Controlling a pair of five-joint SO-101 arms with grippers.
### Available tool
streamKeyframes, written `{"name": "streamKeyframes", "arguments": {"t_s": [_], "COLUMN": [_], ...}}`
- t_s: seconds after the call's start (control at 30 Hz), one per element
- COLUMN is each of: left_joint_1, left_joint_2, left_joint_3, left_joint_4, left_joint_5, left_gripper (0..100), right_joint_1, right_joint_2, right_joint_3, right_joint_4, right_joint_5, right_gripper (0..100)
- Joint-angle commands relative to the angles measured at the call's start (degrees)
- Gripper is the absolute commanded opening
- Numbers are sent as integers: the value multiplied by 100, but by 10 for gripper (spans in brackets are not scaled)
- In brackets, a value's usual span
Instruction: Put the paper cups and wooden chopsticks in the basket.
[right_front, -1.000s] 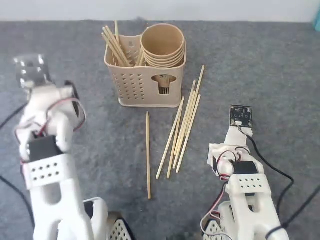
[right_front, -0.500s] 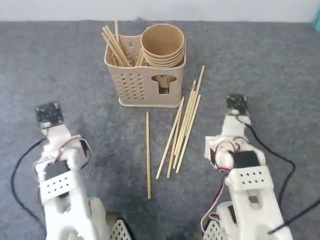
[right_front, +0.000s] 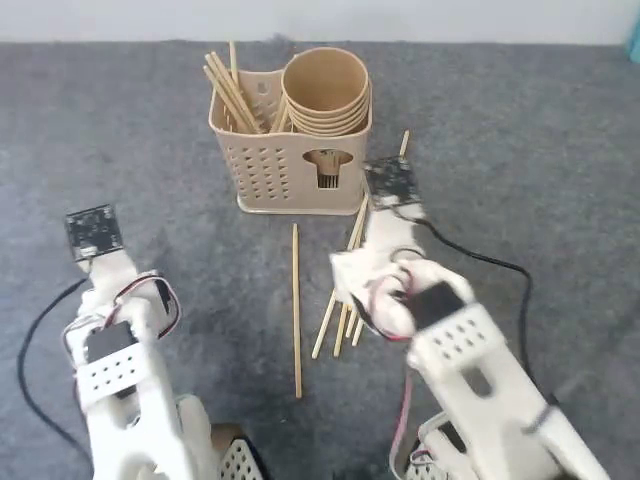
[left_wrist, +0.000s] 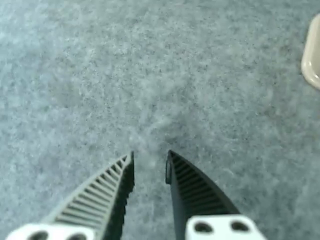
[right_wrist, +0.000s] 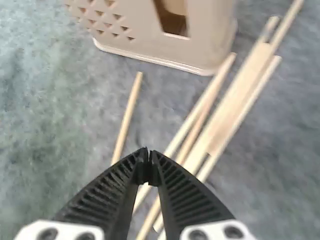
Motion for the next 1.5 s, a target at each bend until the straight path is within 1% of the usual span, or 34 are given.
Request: {"name": "streamKeyframes", "arguments": {"t_s": [0.0, 0.13, 0.23, 0.37, 0.43, 0.5, 0.57, 0.7, 0.8, 0.9, 1.1, 1.3, 1.47], "left_joint_1": [-88, -97, -141, -290, -290, -290, -290, -290, -290, -290, -290, -281, -281], "left_joint_2": [-123, -123, -123, -123, -123, -123, -123, -123, -123, -123, -123, -123, -123], "left_joint_3": [-66, -66, -66, -66, -66, -66, -66, -101, -101, -110, -110, -110, -110], "left_joint_4": [-202, -211, -334, -404, -404, -404, -404, -404, -404, -413, -413, -413, -413], "left_joint_5": [-35, -35, -26, -26, -26, -26, -26, -26, -26, -26, -26, -26, -26], "left_gripper": [102, 102, 102, 102, 106, 117, 137, 165, 166, 166, 166, 166, 166], "right_joint_1": [-154, -136, -189, -251, -259, -286, -365, -426, -435, -444, -690, -716, -778], "right_joint_2": [1253, 2492, 3284, 4189, 4541, 4769, 4760, 4699, 4620, 4620, 4541, 4400, 3996], "right_joint_3": [-703, -1292, -1732, -2321, -2514, -2646, -2673, -2681, -2690, -2699, -2699, -2681, -2673], "right_joint_4": [-532, -1042, -1253, -1235, -1235, -1226, -1226, -1226, -1226, -1235, -1130, -1059, -690], "right_joint_5": [-316, -879, -1073, -1240, -1336, -1345, -1327, -1327, -1336, -1336, -1336, -1336, -1336], "right_gripper": [6, 6, 6, 8, 39, 95, 121, 82, 66, 67, 67, 67, 67]}}
